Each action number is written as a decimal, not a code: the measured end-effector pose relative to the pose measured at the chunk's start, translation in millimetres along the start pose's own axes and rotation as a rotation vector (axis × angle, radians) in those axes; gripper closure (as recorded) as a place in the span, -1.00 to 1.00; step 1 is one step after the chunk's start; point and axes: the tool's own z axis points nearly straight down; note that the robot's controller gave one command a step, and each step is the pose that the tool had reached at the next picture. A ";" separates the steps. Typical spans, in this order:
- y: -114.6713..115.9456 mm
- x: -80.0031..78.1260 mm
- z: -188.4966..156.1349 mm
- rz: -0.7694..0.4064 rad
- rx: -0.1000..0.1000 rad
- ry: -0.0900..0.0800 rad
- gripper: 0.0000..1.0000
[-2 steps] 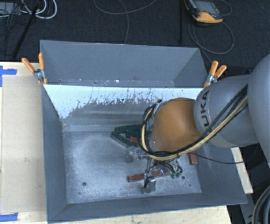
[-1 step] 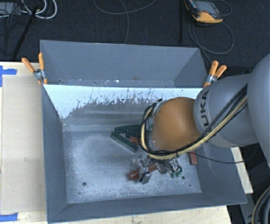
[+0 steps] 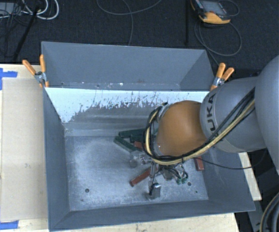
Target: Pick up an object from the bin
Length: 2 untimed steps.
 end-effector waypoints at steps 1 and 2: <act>0.1 -0.2 -0.3 0.001 0.000 -0.001 1.00; -69.0 55.4 0.3 -0.043 0.002 0.004 1.00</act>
Offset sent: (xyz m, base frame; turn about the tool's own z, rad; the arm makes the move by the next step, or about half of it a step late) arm 0.0000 0.0000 0.0000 0.0000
